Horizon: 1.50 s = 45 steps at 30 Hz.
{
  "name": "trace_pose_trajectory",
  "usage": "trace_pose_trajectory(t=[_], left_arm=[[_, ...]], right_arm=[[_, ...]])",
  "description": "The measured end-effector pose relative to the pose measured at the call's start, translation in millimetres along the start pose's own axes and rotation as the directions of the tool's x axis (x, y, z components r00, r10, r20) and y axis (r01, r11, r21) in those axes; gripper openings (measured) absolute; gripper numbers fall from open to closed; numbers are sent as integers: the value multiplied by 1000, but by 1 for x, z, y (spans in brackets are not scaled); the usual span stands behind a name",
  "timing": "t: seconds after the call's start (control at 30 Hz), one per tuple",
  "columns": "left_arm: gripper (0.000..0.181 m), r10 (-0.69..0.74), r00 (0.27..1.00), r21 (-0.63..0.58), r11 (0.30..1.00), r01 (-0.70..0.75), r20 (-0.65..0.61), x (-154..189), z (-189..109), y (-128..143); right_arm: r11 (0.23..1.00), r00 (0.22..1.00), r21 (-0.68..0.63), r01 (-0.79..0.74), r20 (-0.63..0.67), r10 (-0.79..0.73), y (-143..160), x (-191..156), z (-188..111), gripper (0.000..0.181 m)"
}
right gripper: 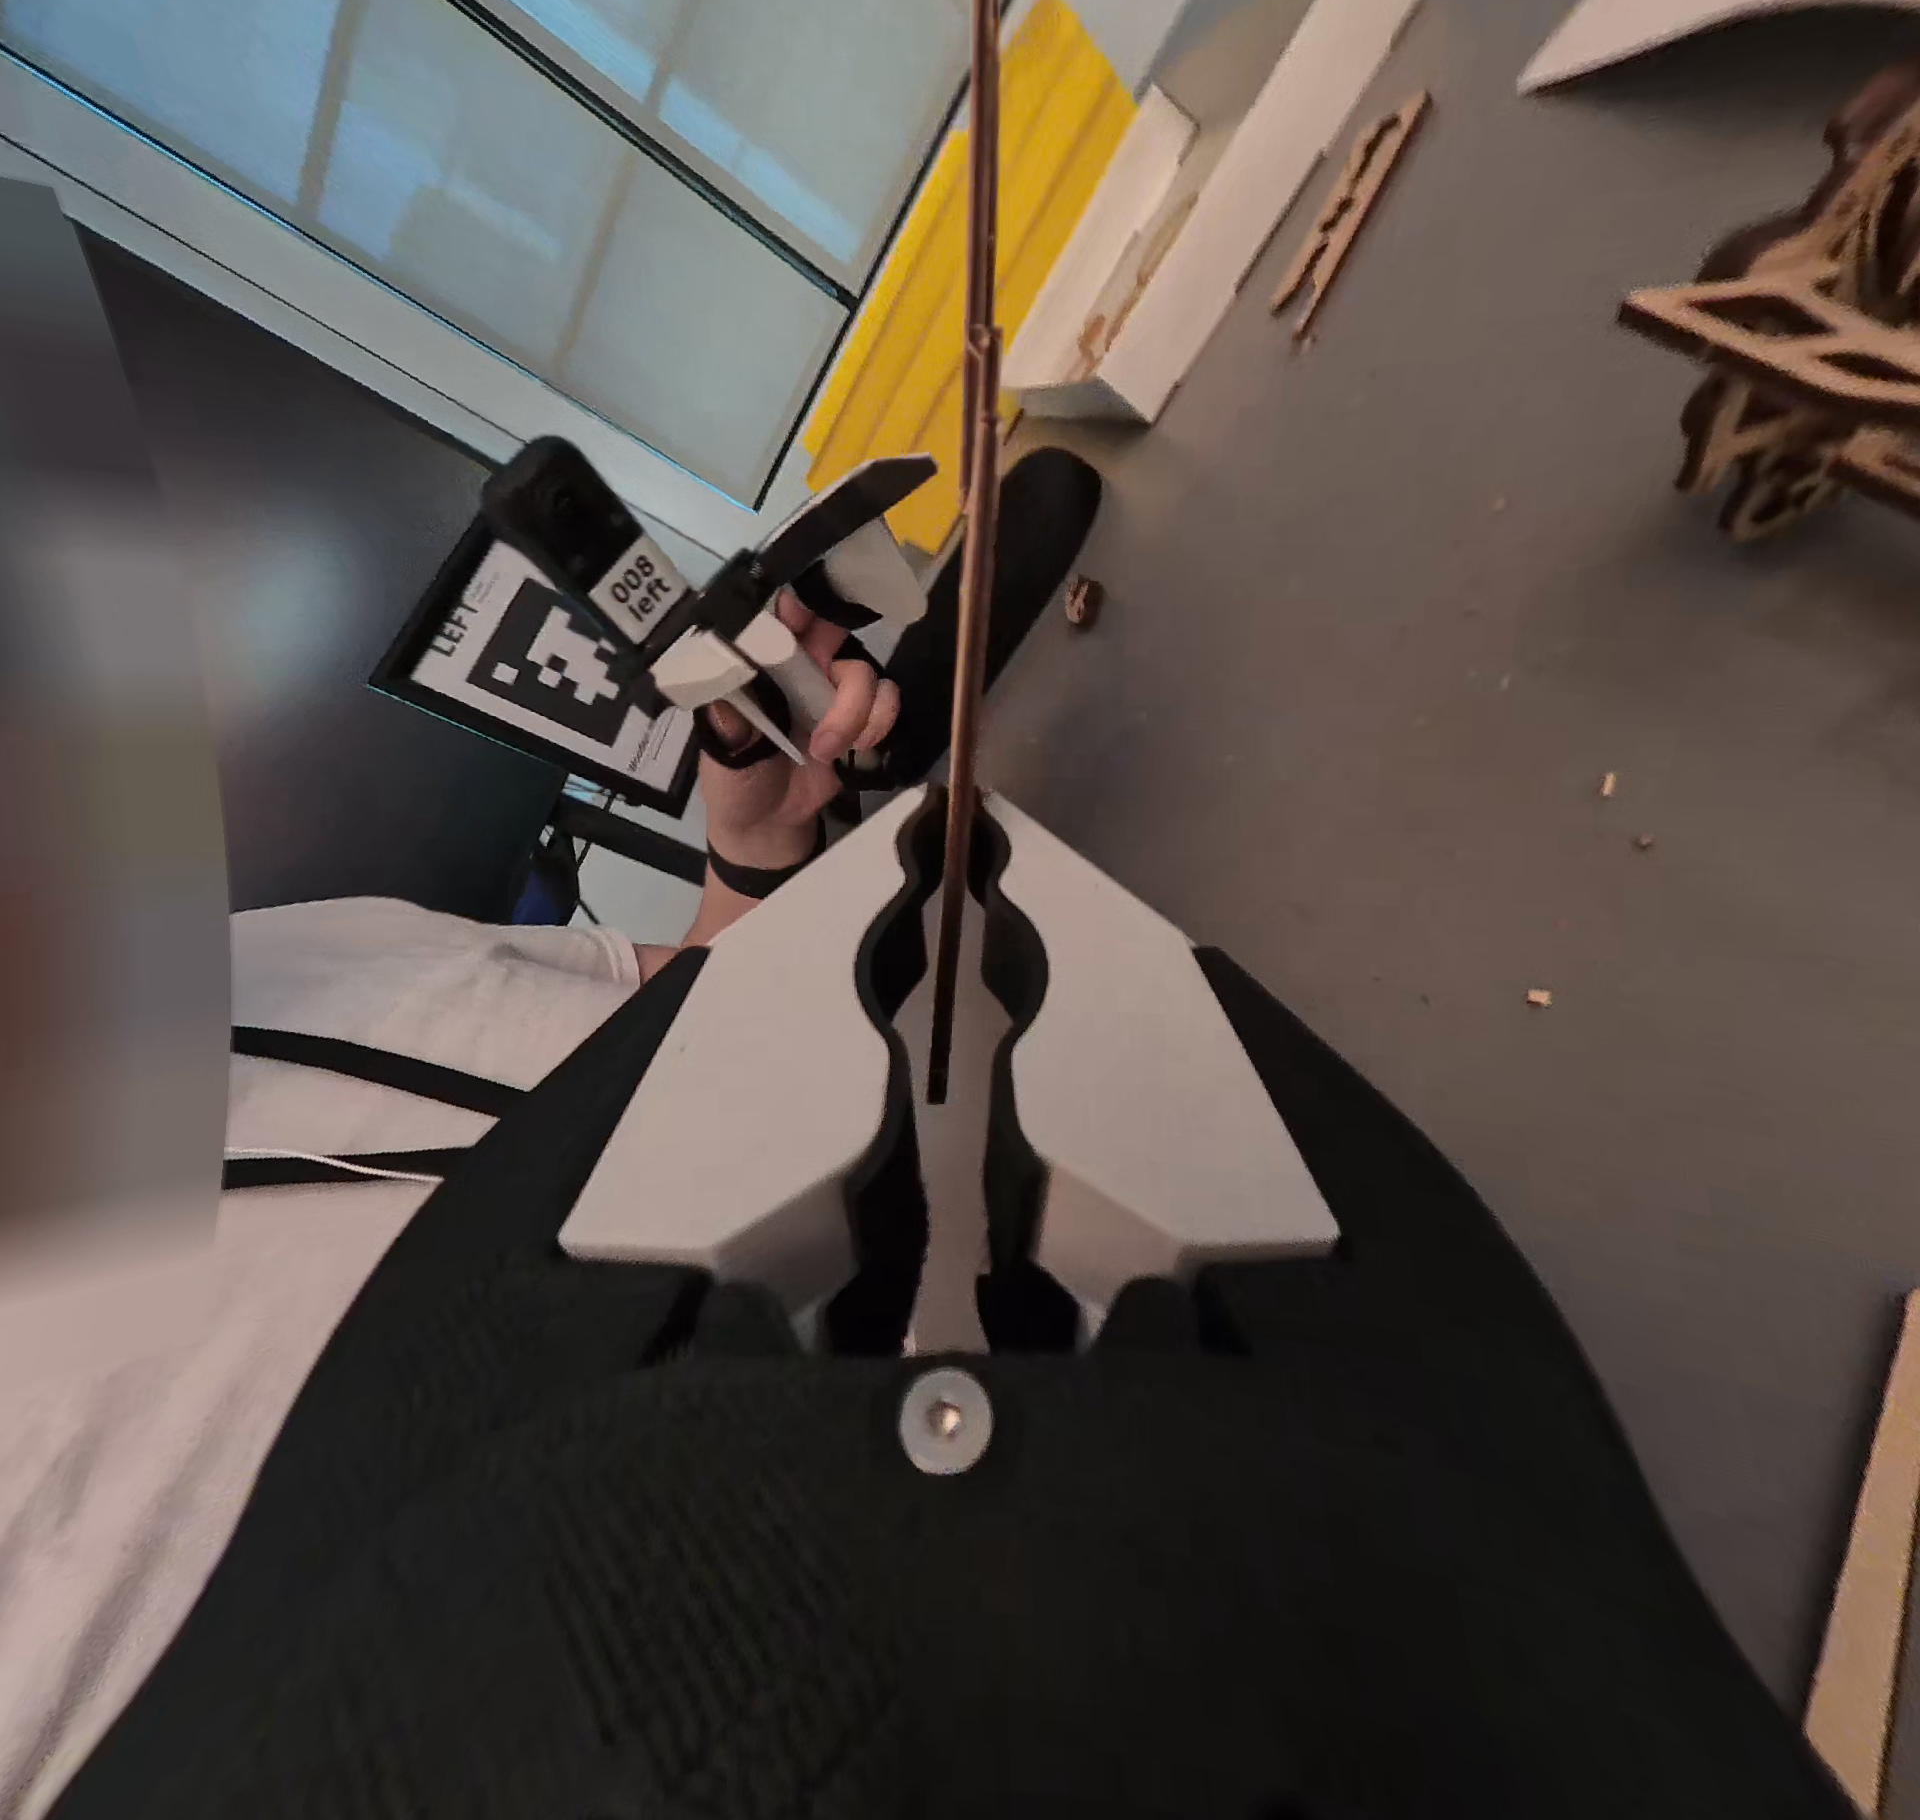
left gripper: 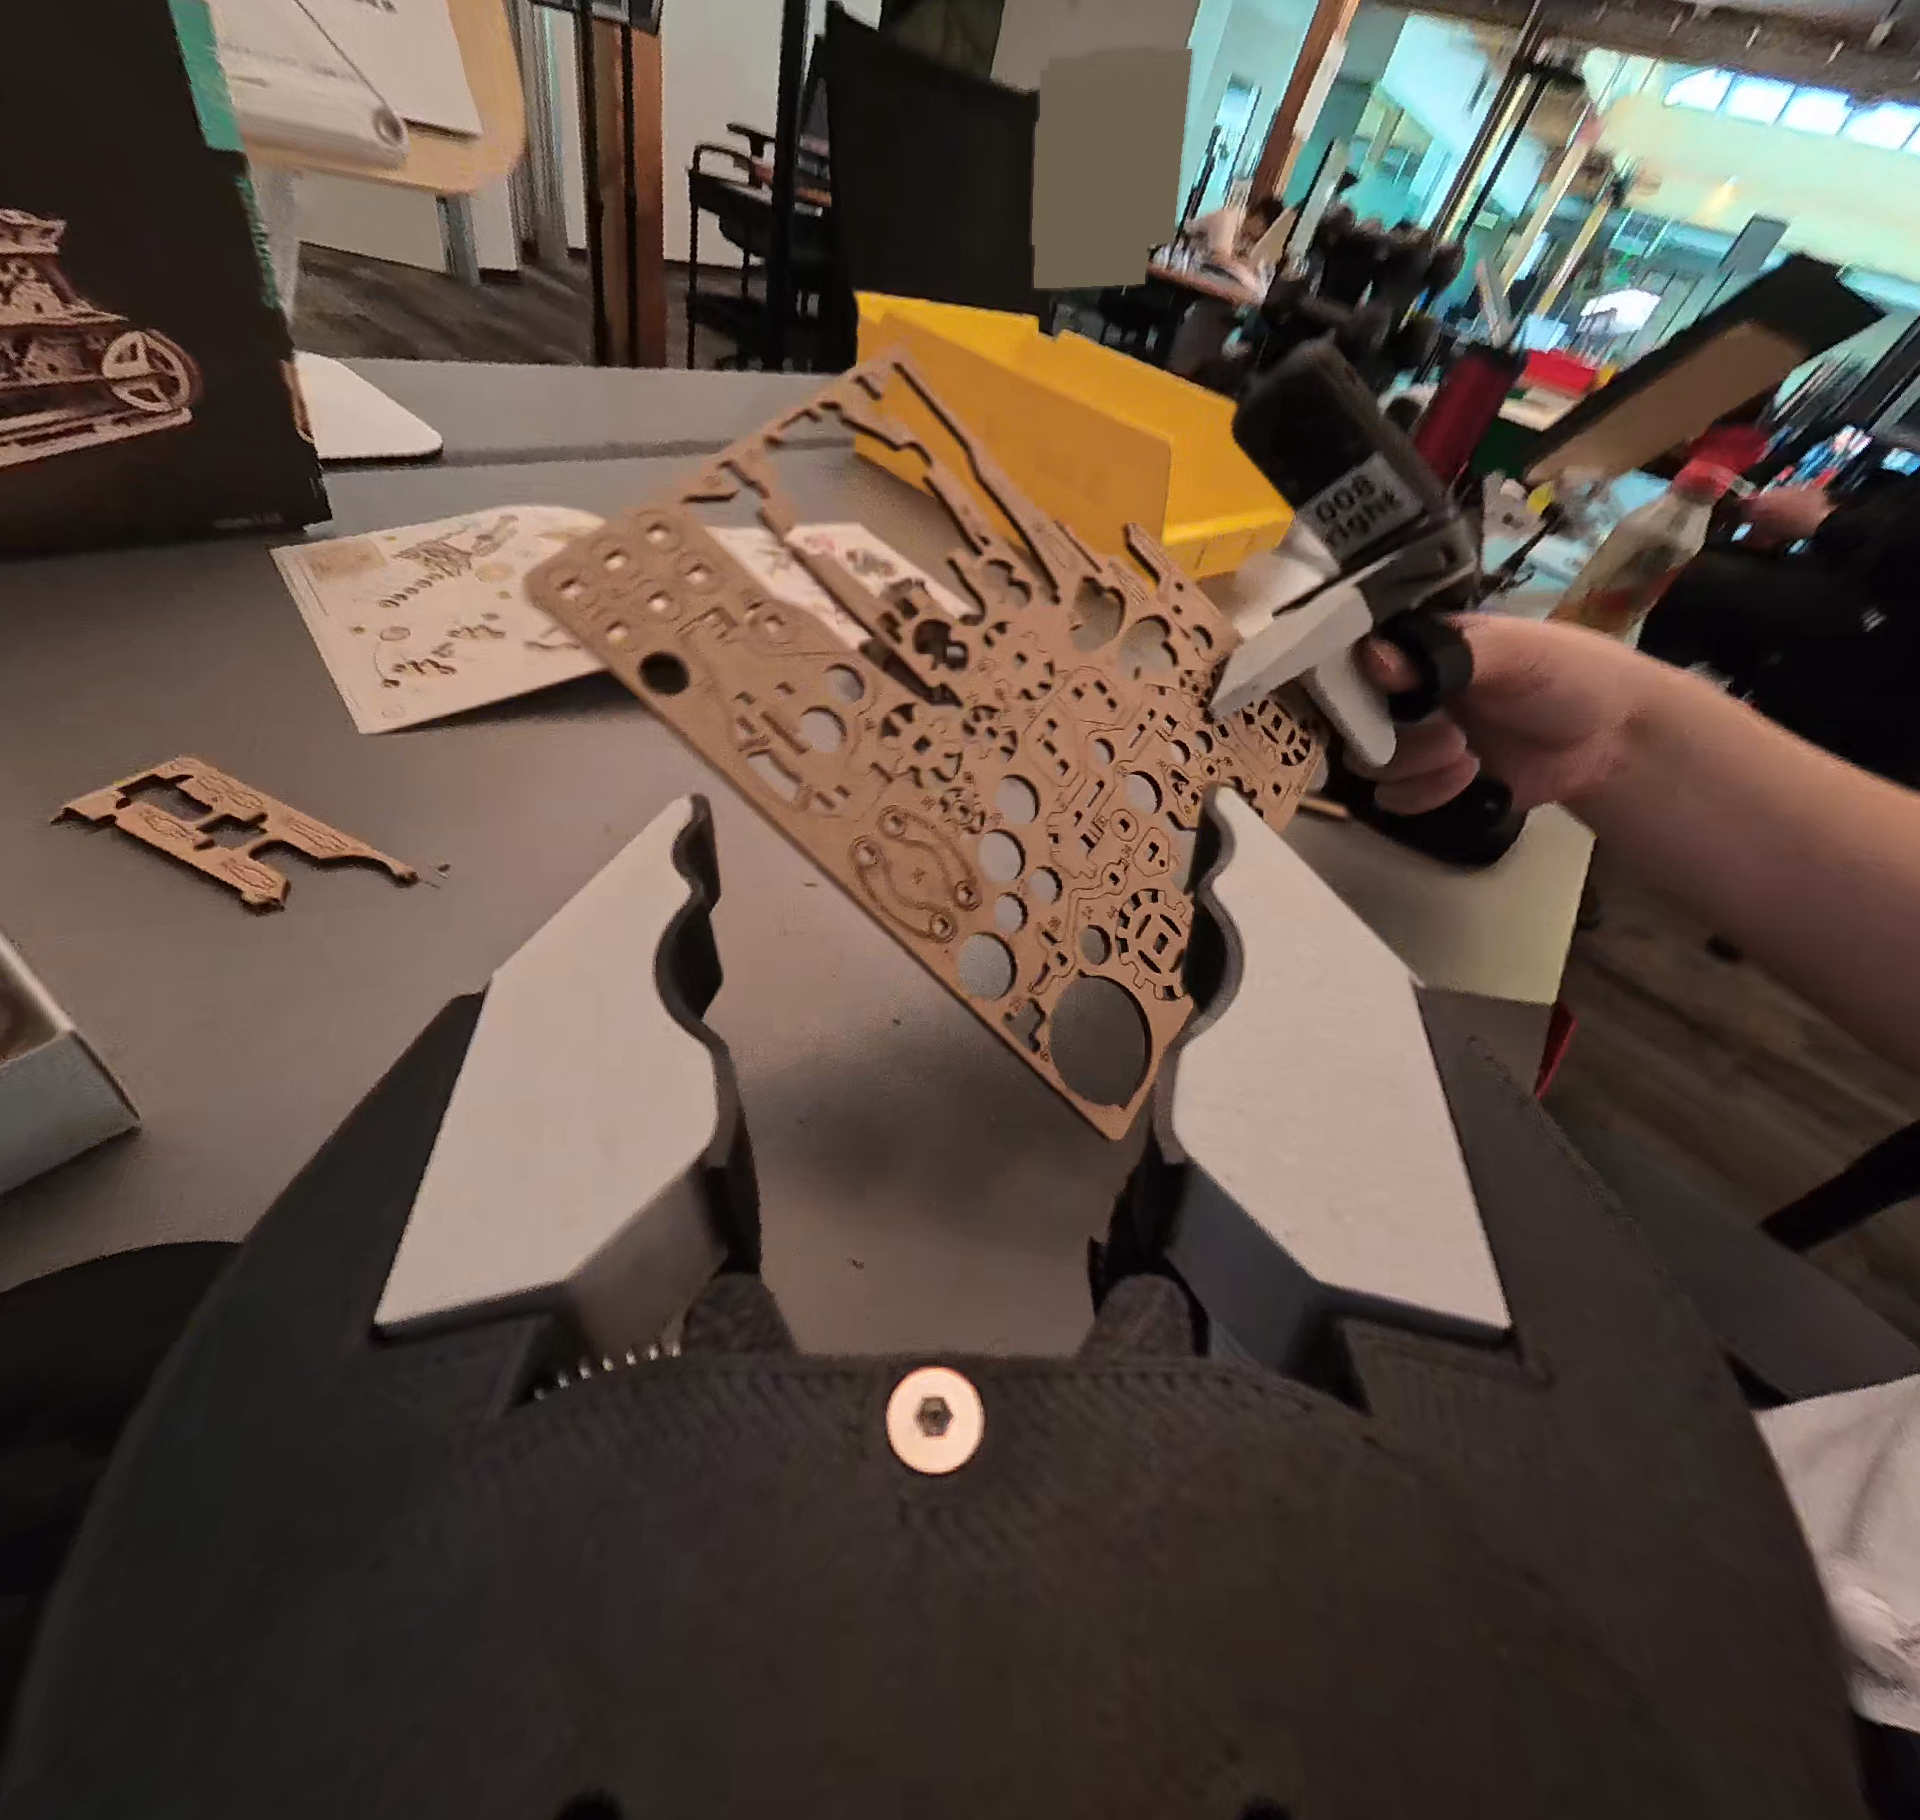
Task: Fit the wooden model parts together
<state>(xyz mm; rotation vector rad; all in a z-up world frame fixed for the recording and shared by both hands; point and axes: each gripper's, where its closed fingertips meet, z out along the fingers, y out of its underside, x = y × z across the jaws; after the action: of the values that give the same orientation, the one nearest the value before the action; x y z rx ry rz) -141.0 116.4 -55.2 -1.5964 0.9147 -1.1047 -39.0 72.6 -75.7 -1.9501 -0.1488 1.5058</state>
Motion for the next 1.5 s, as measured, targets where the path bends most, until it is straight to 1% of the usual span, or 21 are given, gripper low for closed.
trace_pose_trajectory(t=[0.07, 0.13, 0.2, 0.33, 0.4, 0.5, 0.57, 0.6, 0.67, 0.7, 0.73, 0.77, 0.83, 0.9, 1.03, 1.17, 1.27, 1.3, 1.37, 1.47, 1.5], left_arm=[[87, -39, 999, 35, 999, 40, -32, -5, -4, -9], [80, -63, 995, 60, 996, 68, -78, -8, -7, -18], [76, -94, 989, 70, 992, 102, -113, -12, -8, -25], [74, -184, 964, 47, 979, 196, -192, -18, -5, -39], [75, -221, 947, 16, 973, 231, -231, -19, 0, -45], [71, -267, 908, -44, 963, 267, -324, -12, 9, -57], [53, -319, 858, -117, 948, 297, -402, -3, 15, -63], [47, -340, 830, -148, 940, 306, -442, 1, 17, -67], [34, -341, 797, -182, 940, 288, -499, 9, 22, -74], [23, -328, 804, -192, 945, 266, -497, 7, 26, -75], [8, -312, 817, -204, 949, 241, -484, 3, 30, -74], [1, -297, 821, -207, 953, 221, -487, 0, 33, -76], [0, -293, 807, -195, 955, 223, -513, -5, 35, -88], [0, -289, 808, -192, 956, 220, -514, -14, 36, -99], [0, -239, 832, -188, 968, 164, -500, -33, 39, -120], [0, -194, 847, -202, 974, 105, -495, -46, 43, -137], [0, -179, 842, -186, 978, 95, -509, -53, 46, -149], [0, -187, 840, -199, 975, 97, -510, -54, 47, -151], [0, -176, 842, -207, 975, 78, -510, -58, 46, -153], [0, -166, 843, -200, 977, 71, -511, -63, 43, -157], [0, -172, 838, -201, 977, 76, -518, -62, 42, -158]], right_arm=[[999, 999, 44, 29, 13, -30, -7, -4, -5, 1], [996, 998, 72, 50, 34, -52, -12, -8, -9, 1], [994, 996, 91, 62, 56, -67, -17, -12, -11, 1], [982, 986, 143, 120, 100, -135, -32, -22, -12, 1], [976, 977, 165, 143, 131, -166, -41, -29, -9, 1], [967, 961, 177, 185, 171, -216, -54, -39, -3, 1], [963, 953, 172, 209, 184, -240, -61, -42, 3, 1], [961, 950, 164, 221, 188, -250, -64, -42, 6, 1], [957, 940, 144, 253, 199, -278, -70, -43, 14, 1], [952, 932, 143, 270, 208, -296, -74, -45, 17, 1], [945, 924, 146, 292, 214, -319, -78, -47, 19, 1], [936, 915, 153, 318, 209, -345, -84, -48, 20, 1], [909, 890, 159, 385, 195, -411, -97, -51, 20, 2], [888, 875, 165, 430, 167, -455, -116, -55, 17, 16], [809, 820, 199, 553, 41, -571, -165, -59, 2, 22], [775, 792, 182, 605, -36, -609, -200, -63, -6, 32], [781, 792, 142, 608, -41, -609, -210, -62, -2, 41], [788, 798, 131, 601, -37, -602, -212, -61, 0, 43], [803, 811, 128, 583, -29, -584, -216, -61, 5, 43], [825, 827, 96, 557, 30, -562, -210, -62, 18, 42], [835, 835, 66, 547, 37, -549, -206, -59, 23, 42]])
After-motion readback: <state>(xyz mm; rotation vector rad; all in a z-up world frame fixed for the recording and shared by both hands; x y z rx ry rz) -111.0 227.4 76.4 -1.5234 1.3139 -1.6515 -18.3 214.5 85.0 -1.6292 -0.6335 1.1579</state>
